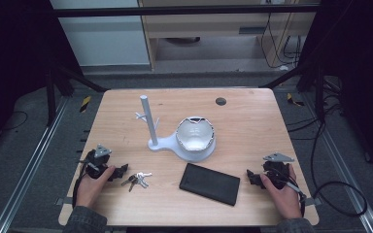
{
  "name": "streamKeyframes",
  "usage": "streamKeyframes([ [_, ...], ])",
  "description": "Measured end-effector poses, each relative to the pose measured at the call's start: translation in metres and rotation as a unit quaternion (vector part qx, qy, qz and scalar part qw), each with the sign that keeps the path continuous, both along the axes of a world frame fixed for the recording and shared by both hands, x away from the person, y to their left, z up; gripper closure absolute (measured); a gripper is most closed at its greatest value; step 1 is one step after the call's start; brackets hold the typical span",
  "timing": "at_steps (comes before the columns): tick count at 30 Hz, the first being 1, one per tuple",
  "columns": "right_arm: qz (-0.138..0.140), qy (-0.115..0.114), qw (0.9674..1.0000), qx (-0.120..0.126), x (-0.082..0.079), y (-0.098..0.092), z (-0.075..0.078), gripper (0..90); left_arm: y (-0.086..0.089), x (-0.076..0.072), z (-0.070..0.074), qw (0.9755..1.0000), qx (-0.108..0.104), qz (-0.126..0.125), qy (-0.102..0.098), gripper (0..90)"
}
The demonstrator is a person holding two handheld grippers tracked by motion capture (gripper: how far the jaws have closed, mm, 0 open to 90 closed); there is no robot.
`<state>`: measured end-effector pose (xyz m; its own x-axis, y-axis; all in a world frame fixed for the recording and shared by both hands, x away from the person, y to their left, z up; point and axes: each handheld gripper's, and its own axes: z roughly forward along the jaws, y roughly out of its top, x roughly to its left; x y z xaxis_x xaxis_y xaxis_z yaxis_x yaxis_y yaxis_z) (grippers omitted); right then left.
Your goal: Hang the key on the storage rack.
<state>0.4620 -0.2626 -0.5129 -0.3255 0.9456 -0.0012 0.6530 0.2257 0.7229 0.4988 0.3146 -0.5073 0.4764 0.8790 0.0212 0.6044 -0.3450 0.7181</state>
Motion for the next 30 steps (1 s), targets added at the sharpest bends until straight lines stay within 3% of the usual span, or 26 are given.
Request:
streamKeyframes([
  [3,0.000,0.000,1.0000,0.000,0.000,0.000,0.000,0.4,-0.003,-0.004,0.002,1.0000,0.005,-0.003,-0.002,3.8],
  [9,-0.007,0.001,1.0000,0.002,-0.002,0.001,0.000,0.4,-0.007,-0.020,0.017,0.9993,0.012,-0.014,-0.031,3.5],
  [12,-0.006,0.000,1.0000,0.000,-0.002,0.001,0.000,0.4,-0.009,-0.030,0.024,0.9990,0.004,-0.019,-0.041,3.6],
  [16,-0.006,0.000,1.0000,0.000,-0.002,0.001,0.000,0.3,-0.013,-0.036,0.030,0.9986,-0.018,-0.032,-0.039,3.6],
  [18,-0.006,0.000,1.0000,0.000,-0.002,0.001,0.000,0.4,-0.021,-0.040,0.034,0.9984,-0.004,-0.046,-0.032,3.8],
  [23,-0.003,0.000,1.0000,0.002,-0.003,0.000,0.000,0.4,-0.035,-0.046,0.040,0.9970,0.006,-0.070,-0.032,3.9],
  [24,-0.002,-0.001,1.0000,-0.001,-0.003,0.000,0.000,0.3,-0.040,-0.049,0.041,0.9963,0.017,-0.079,-0.031,3.9],
  [30,-0.001,-0.001,1.0000,-0.001,-0.003,0.000,0.000,0.4,-0.055,-0.056,0.047,0.9944,0.032,-0.099,-0.020,4.1],
])
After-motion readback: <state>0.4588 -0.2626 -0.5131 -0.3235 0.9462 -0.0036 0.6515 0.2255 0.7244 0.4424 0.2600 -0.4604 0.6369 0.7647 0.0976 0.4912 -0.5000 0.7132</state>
